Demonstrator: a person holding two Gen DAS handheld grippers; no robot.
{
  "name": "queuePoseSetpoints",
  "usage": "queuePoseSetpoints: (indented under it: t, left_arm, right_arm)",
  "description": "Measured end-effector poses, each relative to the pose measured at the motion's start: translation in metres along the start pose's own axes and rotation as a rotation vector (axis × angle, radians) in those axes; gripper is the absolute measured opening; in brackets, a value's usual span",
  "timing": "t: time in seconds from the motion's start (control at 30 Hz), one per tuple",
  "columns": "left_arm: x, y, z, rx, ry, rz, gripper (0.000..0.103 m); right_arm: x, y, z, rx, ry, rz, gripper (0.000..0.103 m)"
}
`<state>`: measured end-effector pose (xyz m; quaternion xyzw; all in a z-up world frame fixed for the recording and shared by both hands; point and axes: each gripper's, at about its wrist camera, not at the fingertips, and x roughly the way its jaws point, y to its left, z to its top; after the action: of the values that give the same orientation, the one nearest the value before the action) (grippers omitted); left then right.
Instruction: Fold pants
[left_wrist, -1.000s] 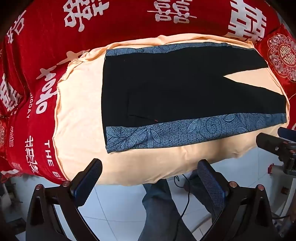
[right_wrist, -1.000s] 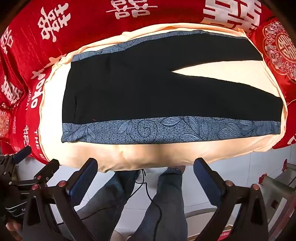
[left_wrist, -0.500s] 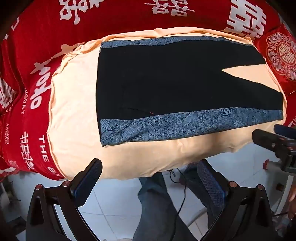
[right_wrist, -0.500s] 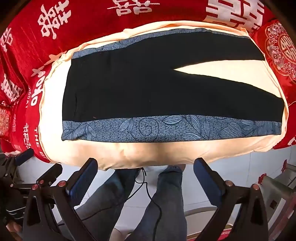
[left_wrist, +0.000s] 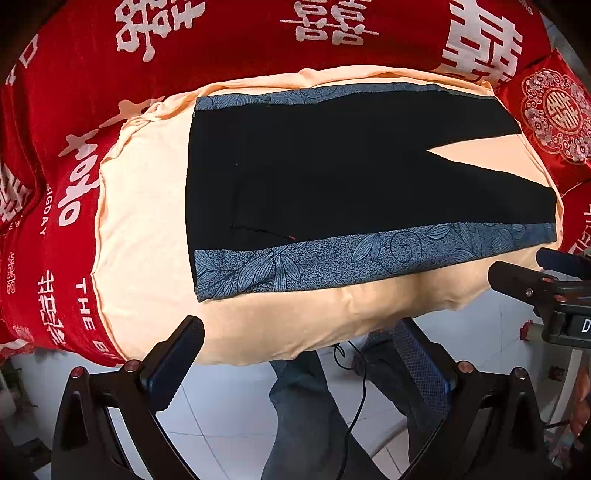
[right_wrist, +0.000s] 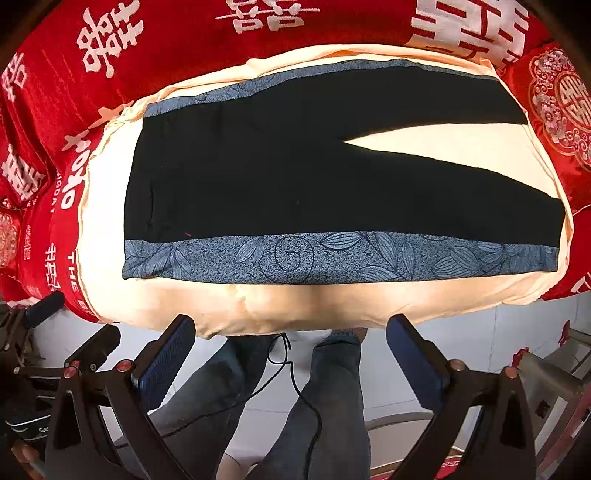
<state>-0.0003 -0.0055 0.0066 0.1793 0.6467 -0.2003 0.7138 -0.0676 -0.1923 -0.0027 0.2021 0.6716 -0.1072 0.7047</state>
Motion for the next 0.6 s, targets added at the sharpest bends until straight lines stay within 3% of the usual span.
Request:
queuePoseSetpoints:
  t: [0.27, 0.6]
  left_arm:
    - [-0.0053, -0.0002, 0.0024, -0.008, -0.025, -0.03, 0.103]
    - [-0.0089, -0.0052, 0.0029, -0.001, -0.033, 0.034, 0.103]
  right_arm:
    - [-0.0065, -0.0035, 0.0025, 0.001, -0.012, 0.004, 0.103]
    - [-0.0073, -0.0071, 0.0035, 0.005, -0.017, 0.021, 0.103]
